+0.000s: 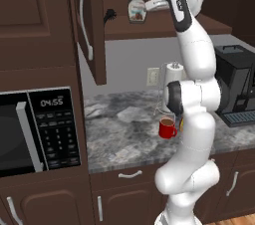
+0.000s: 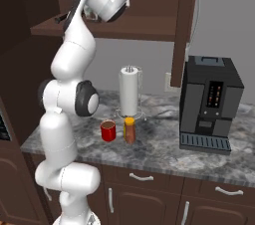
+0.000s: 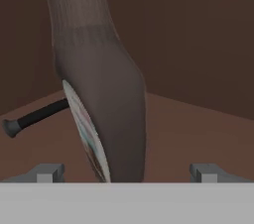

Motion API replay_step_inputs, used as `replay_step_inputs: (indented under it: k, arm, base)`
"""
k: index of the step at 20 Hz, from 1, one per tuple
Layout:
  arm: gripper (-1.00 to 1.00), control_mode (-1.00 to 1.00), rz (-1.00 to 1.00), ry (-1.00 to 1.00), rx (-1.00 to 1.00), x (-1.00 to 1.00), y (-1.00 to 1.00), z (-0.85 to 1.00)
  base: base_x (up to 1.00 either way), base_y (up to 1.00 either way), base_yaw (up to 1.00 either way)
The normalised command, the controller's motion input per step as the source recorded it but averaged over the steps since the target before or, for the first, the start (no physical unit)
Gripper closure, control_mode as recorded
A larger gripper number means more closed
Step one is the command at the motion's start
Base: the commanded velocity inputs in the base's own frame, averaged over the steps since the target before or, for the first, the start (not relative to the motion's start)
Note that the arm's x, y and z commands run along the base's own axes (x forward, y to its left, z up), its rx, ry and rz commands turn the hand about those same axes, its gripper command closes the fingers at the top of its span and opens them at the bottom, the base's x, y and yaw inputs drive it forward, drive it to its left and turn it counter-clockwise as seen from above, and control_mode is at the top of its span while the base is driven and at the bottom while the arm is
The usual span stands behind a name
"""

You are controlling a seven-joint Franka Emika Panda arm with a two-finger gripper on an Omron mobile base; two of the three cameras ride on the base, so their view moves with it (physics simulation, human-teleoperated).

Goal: Pick the syrup bottle and honey bottle from the cabinet and place them next to the mug.

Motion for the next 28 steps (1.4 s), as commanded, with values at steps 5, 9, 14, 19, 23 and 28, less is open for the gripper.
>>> replay_step_inputs:
  k: [5,9,14,19,23,28]
  arm:
    - [-1.0,-1.0,0.0,0.0,0.0,0.02,0.16,0.0]
    - [-1.0,-1.0,0.0,0.0,0.0,0.21,0.03,0.0]
    - [-1.0,-1.0,0.0,0.0,0.0,0.2,0.08,-0.02]
    - [-1.0,-1.0,0.0,0.02,0.0,0.13,0.21,0.0]
    - [-1.0,-1.0,0.0,0.02,0.0,0.09,0.19,0.0]
    - [-1.0,-1.0,0.0,0.0,0.0,0.0,0.07,0.0]
  base:
    - [0.0,0.0,0.0]
    - [0.0,0.0,0.0]
    - [0.0,0.0,0.0]
    - [0.0,0.0,0.0]
    - [0.0,0.0,0.0]
    - [0.0,0.0,0.0]
